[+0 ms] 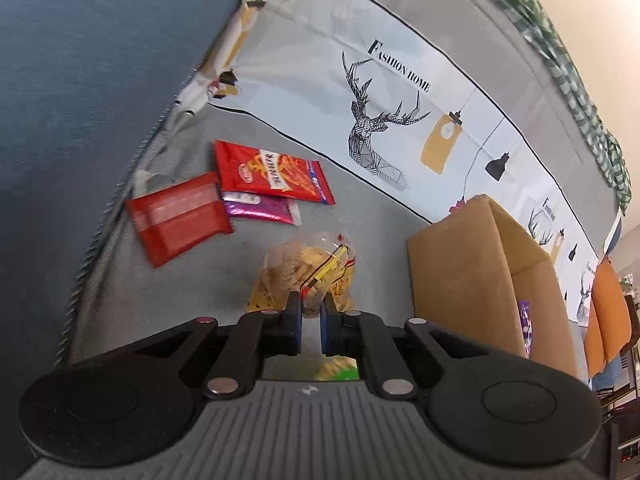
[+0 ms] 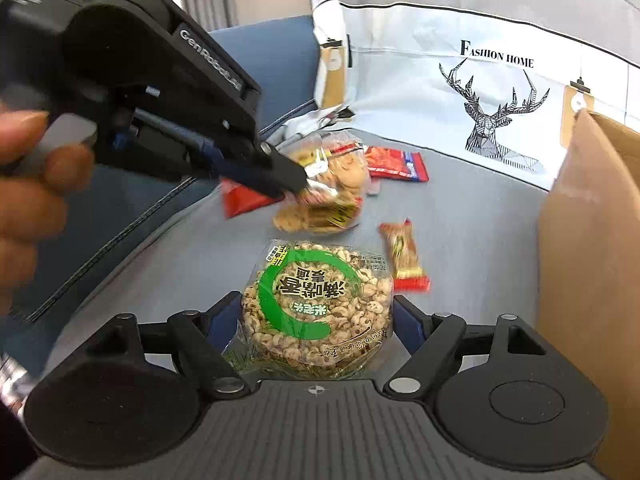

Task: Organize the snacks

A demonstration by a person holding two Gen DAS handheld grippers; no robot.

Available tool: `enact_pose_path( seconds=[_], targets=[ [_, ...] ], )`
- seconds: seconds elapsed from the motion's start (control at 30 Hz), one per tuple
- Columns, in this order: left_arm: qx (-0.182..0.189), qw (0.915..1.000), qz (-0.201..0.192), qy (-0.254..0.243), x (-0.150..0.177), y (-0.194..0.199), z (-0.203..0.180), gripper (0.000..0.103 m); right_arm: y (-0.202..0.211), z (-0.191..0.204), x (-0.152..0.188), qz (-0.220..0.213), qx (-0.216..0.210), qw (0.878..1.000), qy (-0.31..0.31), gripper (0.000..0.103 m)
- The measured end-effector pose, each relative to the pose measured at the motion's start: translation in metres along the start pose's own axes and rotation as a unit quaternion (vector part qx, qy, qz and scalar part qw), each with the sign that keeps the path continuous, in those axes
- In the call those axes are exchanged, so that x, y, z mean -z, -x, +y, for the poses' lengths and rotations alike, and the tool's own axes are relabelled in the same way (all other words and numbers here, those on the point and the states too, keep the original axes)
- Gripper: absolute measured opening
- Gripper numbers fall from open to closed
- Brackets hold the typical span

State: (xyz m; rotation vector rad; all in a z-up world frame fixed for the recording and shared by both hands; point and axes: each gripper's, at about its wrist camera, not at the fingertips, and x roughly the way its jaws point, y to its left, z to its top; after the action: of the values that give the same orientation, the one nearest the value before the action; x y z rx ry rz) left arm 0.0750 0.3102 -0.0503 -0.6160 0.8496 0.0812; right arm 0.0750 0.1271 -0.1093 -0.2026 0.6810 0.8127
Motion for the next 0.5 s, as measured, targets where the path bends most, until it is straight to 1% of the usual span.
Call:
enact_pose_path(
  seconds=[0.1, 0.2, 0.27, 0.3, 0.37, 0.43, 0.47, 0.5],
  targets=[
    [-0.007, 0.9999, 0.009, -0.003, 0.020, 0.019, 0.002, 0.009, 0.025, 0.010, 0.012, 0.001, 0.000, 1.000, 0.016, 0.080],
    [-0.032, 0.9985, 0.041, -0.018, 0.040, 0.026, 0.001, 0.009, 0.043, 0.018, 0.026, 0.008, 0.002, 1.000, 0.028, 0.080],
    [-0.033, 0.9980, 0.049, -0.020, 0.046, 0.028, 0.000, 0.014, 0.050, 0.020, 0.032, 0.015, 0.005, 0.999, 0.030, 0.080],
    [-0.030, 0.9982, 0.047, -0.022, 0.048, 0.030, 0.000, 0.019, 0.052, 0.021, 0.035, 0.019, 0.006, 0.999, 0.030, 0.081],
    [-0.027, 0.9988, 0.035, -0.018, 0.049, 0.034, 0.003, 0.052, 0.056, 0.022, 0.041, 0.026, 0.007, 0.999, 0.029, 0.081],
    [-0.027, 0.9993, 0.024, -0.006, 0.049, 0.037, 0.007, 0.060, 0.055, 0.021, 0.046, 0.038, 0.011, 0.999, 0.033, 0.081],
    [-0.023, 0.9994, 0.024, 0.005, 0.048, 0.036, 0.009, 0.065, 0.054, 0.021, 0.048, 0.043, 0.012, 0.998, 0.034, 0.081],
    [-0.019, 0.9994, 0.025, 0.015, 0.048, 0.035, 0.009, 0.067, 0.050, 0.019, 0.049, 0.046, 0.014, 0.998, 0.035, 0.081]
  ],
)
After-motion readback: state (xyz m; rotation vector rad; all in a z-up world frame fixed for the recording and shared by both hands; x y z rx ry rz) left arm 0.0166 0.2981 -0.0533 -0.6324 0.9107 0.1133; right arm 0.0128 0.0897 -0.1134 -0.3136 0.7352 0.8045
